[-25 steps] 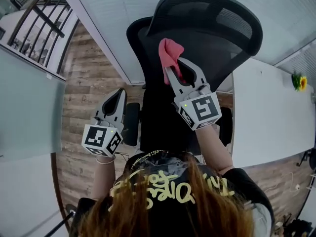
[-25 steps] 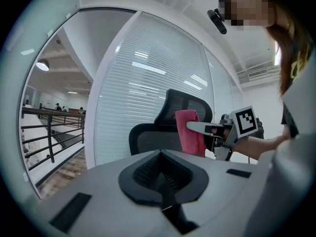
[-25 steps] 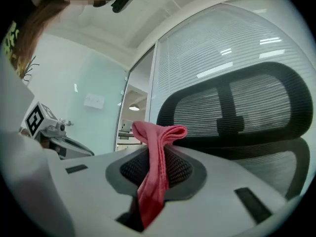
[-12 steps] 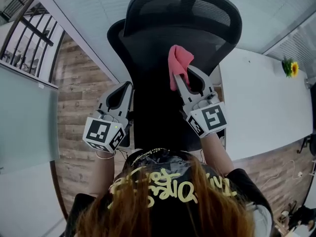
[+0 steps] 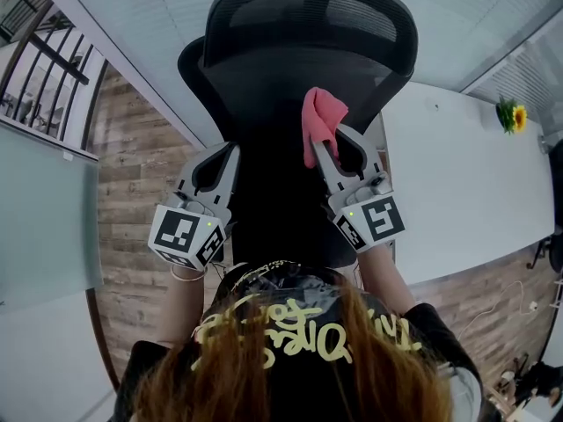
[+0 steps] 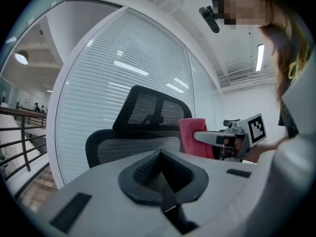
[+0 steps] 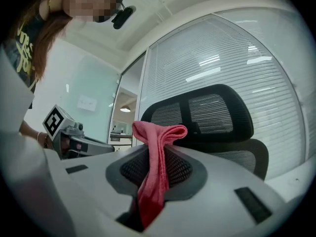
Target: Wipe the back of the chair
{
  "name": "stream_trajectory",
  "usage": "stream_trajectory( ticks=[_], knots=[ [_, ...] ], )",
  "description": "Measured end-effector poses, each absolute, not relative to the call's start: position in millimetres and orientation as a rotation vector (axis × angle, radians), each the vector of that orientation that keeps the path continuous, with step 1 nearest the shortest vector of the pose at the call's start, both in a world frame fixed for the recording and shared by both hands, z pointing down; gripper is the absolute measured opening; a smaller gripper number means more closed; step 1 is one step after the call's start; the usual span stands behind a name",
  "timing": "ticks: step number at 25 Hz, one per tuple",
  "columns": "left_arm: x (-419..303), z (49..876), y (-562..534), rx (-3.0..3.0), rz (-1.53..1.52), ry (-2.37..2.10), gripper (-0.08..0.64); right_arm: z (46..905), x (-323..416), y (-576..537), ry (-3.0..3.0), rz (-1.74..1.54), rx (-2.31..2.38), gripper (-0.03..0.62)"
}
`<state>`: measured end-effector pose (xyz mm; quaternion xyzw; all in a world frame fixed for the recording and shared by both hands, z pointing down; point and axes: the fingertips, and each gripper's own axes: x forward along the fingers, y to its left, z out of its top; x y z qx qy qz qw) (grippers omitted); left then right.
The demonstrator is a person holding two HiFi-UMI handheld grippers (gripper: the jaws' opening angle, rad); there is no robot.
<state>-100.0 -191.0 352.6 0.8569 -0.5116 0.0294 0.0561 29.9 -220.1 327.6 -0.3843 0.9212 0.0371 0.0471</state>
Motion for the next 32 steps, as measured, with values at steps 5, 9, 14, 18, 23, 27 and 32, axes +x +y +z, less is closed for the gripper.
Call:
stream_trajectory(
  ticks=[5, 9, 14, 18, 23, 27, 32],
  knots=[
    [-95, 351, -191, 2.6, 0.084, -1.549, -0.008, 328, 35, -219, 2.804, 0.103, -1.184, 0.071],
    [-94, 351, -190, 2.595, 0.081, -1.553, -0.008, 328, 37, -216, 2.802, 0.108, -1.183, 0.071],
    [-93, 350, -188, 2.591, 0.075, -1.556, -0.008, 330, 38, -215, 2.81, 0.111, -1.184, 0.071],
    [-95, 352, -186, 2.587, 0.076, -1.562, -0.008, 339, 38, -215, 2.814, 0.038, -1.167, 0.071],
    [-94, 354, -185, 2.582, 0.077, -1.562, -0.008, 338, 39, -212, 2.819, 0.068, -1.167, 0.071],
    [-92, 354, -184, 2.579, 0.074, -1.556, -0.008, 336, 41, -211, 2.818, 0.068, -1.167, 0.071],
    [-94, 355, -182, 2.576, 0.075, -1.559, -0.008, 337, 40, -209, 2.828, 0.082, -1.164, 0.071]
  ],
)
